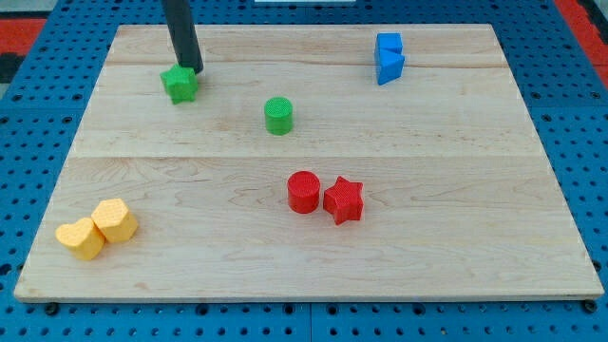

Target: Push the green star parallel to the left of the green circle

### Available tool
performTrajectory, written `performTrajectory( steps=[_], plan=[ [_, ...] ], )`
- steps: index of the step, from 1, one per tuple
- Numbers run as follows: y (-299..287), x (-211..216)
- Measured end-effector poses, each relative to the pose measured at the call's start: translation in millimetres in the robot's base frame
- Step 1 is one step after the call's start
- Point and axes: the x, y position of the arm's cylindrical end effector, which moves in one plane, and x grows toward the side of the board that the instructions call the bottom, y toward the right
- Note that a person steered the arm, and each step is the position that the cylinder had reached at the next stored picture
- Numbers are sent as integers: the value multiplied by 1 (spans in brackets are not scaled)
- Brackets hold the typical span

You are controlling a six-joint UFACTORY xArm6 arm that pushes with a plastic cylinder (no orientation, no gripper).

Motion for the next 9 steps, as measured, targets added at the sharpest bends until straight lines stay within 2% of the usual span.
performTrajectory(
  steps=[1,3,5,6,7,8,9],
  plan=[
    [5,10],
    [-34,-20],
    [-13,40],
    [31,25],
    [116,-3],
    [198,3],
    [220,12]
  ],
)
